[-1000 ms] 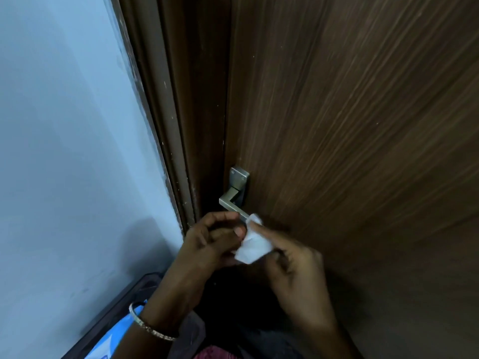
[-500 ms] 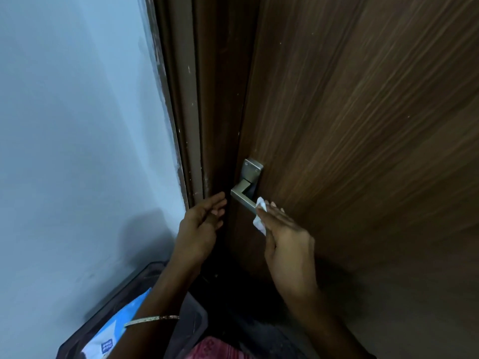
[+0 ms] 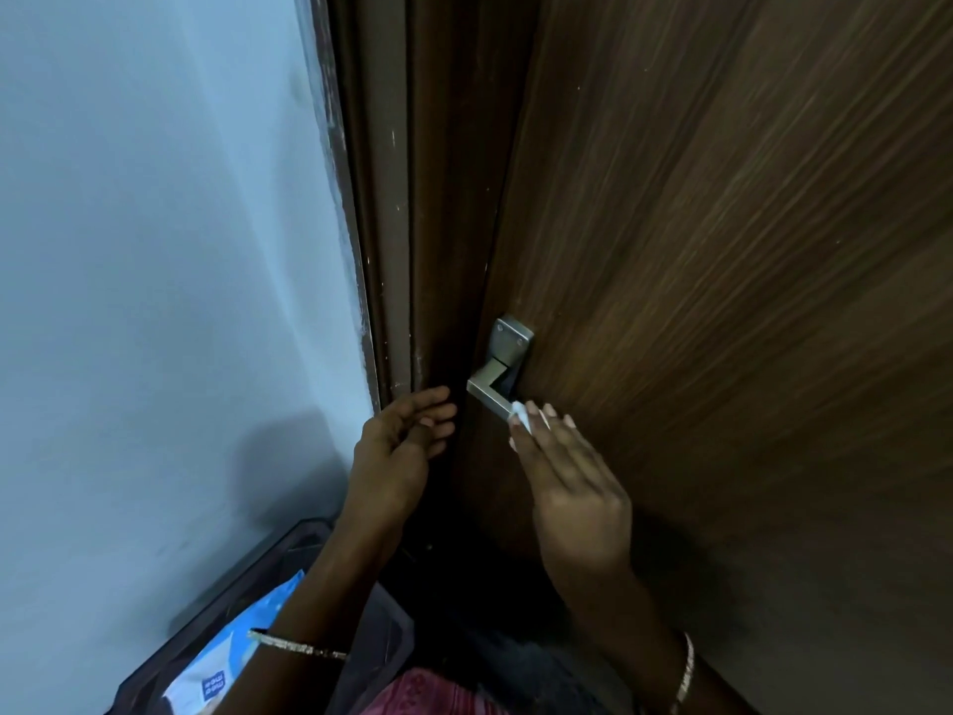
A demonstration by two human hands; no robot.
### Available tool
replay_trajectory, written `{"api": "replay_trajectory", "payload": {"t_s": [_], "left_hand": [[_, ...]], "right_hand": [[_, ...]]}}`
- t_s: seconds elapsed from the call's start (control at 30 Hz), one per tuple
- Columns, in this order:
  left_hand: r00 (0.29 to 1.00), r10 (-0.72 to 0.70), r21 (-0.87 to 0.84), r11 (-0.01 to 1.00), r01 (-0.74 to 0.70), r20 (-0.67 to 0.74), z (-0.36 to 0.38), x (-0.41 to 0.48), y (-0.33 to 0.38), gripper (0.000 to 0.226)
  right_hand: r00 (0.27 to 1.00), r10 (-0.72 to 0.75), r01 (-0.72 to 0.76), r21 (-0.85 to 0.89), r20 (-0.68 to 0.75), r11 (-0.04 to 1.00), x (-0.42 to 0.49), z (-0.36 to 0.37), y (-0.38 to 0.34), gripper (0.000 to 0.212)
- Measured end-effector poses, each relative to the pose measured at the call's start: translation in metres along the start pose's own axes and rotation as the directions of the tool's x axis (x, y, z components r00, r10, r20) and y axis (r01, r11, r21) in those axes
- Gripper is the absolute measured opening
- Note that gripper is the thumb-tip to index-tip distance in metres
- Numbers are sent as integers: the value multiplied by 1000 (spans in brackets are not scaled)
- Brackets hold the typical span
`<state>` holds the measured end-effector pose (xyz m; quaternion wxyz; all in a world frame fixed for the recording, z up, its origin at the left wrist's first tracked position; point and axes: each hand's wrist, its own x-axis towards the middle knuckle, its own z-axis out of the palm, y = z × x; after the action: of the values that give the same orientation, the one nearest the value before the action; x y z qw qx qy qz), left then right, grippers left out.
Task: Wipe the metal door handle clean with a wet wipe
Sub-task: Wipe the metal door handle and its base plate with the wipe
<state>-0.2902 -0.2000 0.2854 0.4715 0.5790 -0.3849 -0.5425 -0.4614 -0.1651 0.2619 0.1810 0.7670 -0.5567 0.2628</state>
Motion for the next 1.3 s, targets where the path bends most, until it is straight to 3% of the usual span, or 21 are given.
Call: {"api": "replay_trajectory", "payload": {"t_s": [0.13, 0.37, 0.47, 0.53, 0.57, 0.63, 0.67, 0.7, 0.73, 0.77, 0.83, 0.93, 1.03, 1.3], "left_hand": [[1000, 3, 10, 1000, -3, 16, 1, 1, 2, 33], [997, 56, 28, 998, -58, 48, 1, -2, 1, 34], [998, 21, 27, 999, -22, 54, -2, 1, -3, 34], [999, 17, 51, 999, -18, 39, -5, 2, -6, 32], [999, 14, 61, 998, -17, 44, -6, 2, -8, 32], [997, 0, 68, 998, -5, 72, -7, 2, -8, 32], [996, -5, 72, 997, -1, 86, -7, 2, -8, 33], [995, -8, 78, 997, 1, 97, -7, 2, -8, 33], [994, -11, 80, 997, 2, 105, -7, 2, -7, 33], [994, -14, 79, 997, 5, 108, -7, 2, -7, 33], [995, -15, 78, 997, 7, 103, -8, 1, -7, 32], [996, -18, 74, 997, 12, 86, -13, 1, -9, 30], [998, -24, 51, 998, 21, 58, -18, 1, -10, 28], [998, 12, 44, 999, -15, 57, -16, -2, -8, 25]], "right_hand": [[999, -25, 24, -21, -37, 999, 3, 5, -3, 35], [992, -64, 67, -31, 111, 997, 53, 17, -33, 41], [997, -61, 51, 157, 56, 986, 34, 2, -18, 34], [985, 167, -137, 375, -48, 917, 5, -10, -7, 30], [936, 346, -274, 466, -74, 841, -8, -16, -5, 29], [733, 680, -524, 633, -5, 569, -25, -21, -4, 27], [594, 795, -601, 725, 123, 336, -28, -20, -3, 27], [446, 837, -626, 779, 318, 37, -27, -19, -2, 29], [323, 783, -596, 757, 532, -269, -24, -17, -1, 30], [250, 673, -540, 677, 696, -500, -20, -16, 0, 31], [211, 489, -433, 529, 847, -730, -10, -13, 3, 32], [281, 320, -334, 405, 905, -851, 11, -11, 2, 29], [296, 171, -248, 248, 940, -936, 29, -4, -4, 32], [391, 38, -163, 109, 920, -981, 33, 18, -12, 38]]}}
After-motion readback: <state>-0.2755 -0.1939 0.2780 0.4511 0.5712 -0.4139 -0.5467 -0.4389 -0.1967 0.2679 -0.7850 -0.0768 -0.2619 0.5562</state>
